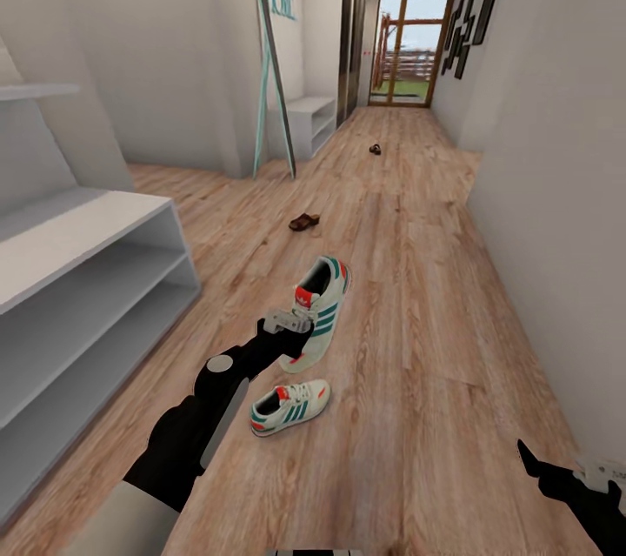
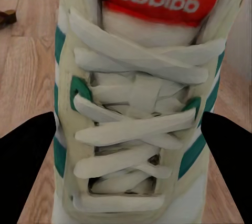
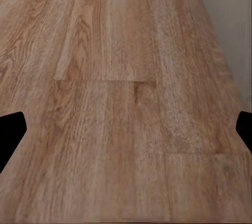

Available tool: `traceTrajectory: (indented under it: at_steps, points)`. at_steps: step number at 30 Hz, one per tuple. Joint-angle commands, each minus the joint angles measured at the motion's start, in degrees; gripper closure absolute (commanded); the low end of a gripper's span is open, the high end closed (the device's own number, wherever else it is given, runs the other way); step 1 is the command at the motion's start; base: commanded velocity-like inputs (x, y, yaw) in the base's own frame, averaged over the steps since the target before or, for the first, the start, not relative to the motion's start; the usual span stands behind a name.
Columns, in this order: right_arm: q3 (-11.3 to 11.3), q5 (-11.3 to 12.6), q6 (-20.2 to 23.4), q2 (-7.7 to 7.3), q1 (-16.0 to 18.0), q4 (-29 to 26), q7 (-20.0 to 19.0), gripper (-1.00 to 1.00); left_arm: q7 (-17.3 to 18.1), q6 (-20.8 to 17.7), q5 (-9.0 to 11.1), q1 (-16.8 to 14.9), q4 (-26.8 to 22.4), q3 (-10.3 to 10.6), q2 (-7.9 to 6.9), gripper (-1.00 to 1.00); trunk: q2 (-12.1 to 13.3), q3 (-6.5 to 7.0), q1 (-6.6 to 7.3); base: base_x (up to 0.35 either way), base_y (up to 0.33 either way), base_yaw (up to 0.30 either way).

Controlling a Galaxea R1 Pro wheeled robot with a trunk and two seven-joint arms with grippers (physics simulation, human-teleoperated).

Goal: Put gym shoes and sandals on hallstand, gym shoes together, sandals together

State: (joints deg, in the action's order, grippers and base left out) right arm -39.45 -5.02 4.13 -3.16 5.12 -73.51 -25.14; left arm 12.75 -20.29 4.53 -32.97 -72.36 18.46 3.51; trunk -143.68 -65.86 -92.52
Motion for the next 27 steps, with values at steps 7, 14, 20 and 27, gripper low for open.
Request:
traceTrajectory:
  at_steps: [7,14,20,27]
  points:
    - [0.0,0.0,0.0,0.0,0.0,0.1,0.0,-1.0,0.0,0.1,0.0,0.0,0.1,0.0,-0.02,1.0,0.0,0.19,0.0,0.0,0.0,-0.206]
    - [0.7,0.0,0.0,0.0,0.1,0.1,-0.1,-1.0,0.0,0.1,0.0,0.0,0.1,0.0,-0.08,1.0,0.0,0.23,0.0,0.0,0.0,-0.041]
    - [2.2,-0.1,0.0,0.0,0.0,0.1,0.0,-1.0,0.1,0.1,0.0,-0.1,0.3,-0.1,-0.09,1.0,0.0,0.23,0.0,0.0,0.049,-0.004]
    - [2.3,-0.1,-0.1,0.0,0.0,0.1,0.0,-1.0,0.1,0.1,0.0,-0.1,0.3,-0.2,-0.09,1.0,0.0,0.23,0.0,0.0,0.23,0.0]
